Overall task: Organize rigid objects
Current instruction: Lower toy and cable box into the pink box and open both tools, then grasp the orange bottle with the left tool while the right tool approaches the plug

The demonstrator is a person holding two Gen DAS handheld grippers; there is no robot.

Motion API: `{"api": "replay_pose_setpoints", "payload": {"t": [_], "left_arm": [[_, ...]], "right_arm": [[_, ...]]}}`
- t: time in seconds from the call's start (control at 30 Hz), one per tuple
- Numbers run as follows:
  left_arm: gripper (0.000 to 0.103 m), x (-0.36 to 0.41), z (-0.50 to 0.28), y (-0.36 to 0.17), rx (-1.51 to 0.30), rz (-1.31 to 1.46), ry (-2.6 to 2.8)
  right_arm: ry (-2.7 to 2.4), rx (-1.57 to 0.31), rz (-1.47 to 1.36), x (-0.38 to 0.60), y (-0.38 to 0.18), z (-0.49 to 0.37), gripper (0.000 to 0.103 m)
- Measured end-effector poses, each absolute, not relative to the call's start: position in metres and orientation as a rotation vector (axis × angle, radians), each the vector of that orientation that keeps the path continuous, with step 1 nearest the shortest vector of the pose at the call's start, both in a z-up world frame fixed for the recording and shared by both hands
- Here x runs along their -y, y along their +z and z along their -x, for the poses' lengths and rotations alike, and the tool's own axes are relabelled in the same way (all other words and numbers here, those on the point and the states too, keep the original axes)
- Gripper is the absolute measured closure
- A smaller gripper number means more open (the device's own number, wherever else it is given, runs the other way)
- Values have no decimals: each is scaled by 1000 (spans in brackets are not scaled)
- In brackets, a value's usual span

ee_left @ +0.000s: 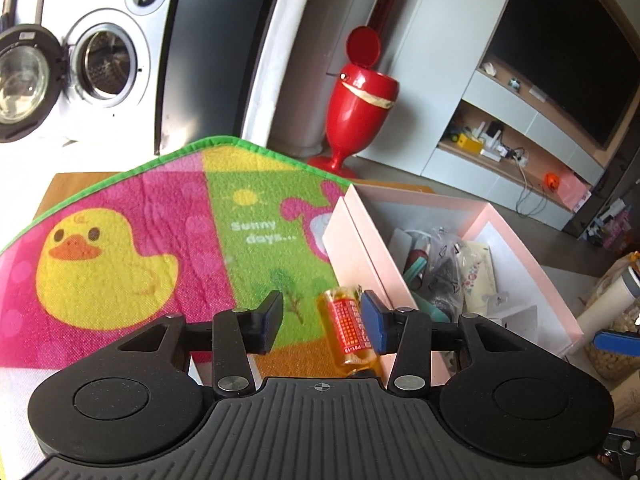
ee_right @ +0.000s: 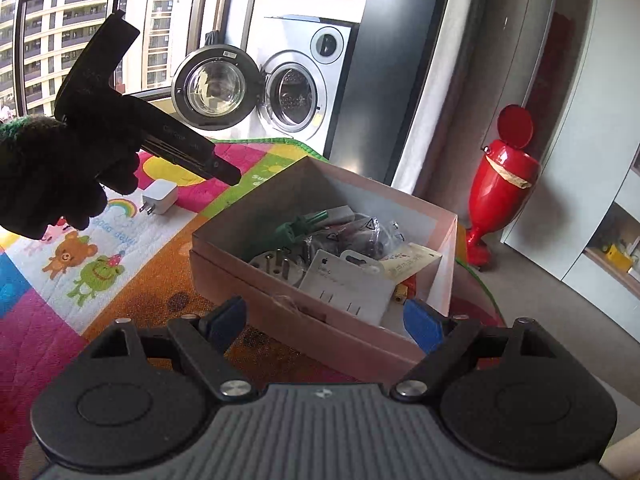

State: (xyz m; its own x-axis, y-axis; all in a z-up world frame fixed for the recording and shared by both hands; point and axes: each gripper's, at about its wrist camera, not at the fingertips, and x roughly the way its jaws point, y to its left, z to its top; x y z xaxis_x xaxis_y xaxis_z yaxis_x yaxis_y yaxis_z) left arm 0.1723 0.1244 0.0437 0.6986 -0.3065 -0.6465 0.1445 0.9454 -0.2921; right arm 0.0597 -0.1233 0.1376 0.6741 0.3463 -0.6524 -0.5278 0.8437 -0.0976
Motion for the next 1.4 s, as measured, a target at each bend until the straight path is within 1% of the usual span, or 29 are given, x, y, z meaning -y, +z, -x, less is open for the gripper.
{"api": "replay_pose_setpoints", "payload": {"t": [0.1, 0.2, 0.27, 0.33, 0.4, 0.47, 0.6, 0.83, 0.93, 1.03, 1.2, 1.23, 1.33, 1.4], "left_arm": [[57, -121, -175, 34, -778, 252, -235], [58, -114, -185, 30, -787, 293, -230], [60, -109, -193, 27, -792, 280, -203], [59, -107, -199, 24, -800, 281, -196], [63, -106, -199, 23, -793, 283, -202], [72, -105, -192, 24, -784, 258, -243], [73, -102, -160, 22, -783, 196, -305], [73, -106, -64, 21, -717, 89, -298], [71, -117, -30, 18, -703, 100, -267], [69, -128, -8, 11, -710, 102, -230], [69, -135, 16, 6, -669, 85, -211], [69, -138, 18, 6, -671, 99, -210], [69, -143, 20, 5, -673, 134, -209], [69, -145, 20, 5, -672, 142, -213]], "right_arm": [[542, -706, 243, 118, 139, -48, 17], [554, -700, 265, 111, 136, -39, 16], [561, -708, 267, 108, 134, -35, 16], [564, -716, 267, 108, 133, -35, 16], [563, -723, 266, 108, 131, -36, 16], [558, -729, 257, 109, 130, -37, 16], [560, -714, 226, 106, 135, -43, 16], [637, -669, 171, 68, 164, -71, 16], [697, -713, 146, 38, 169, -92, 16], [727, -797, 94, -2, 163, -120, 13], [692, -940, 66, -65, 130, -162, 12], [677, -958, 64, -74, 123, -168, 13], [657, -1001, 97, -98, 100, -181, 22], [646, -1024, 128, -106, 90, -183, 33]]}}
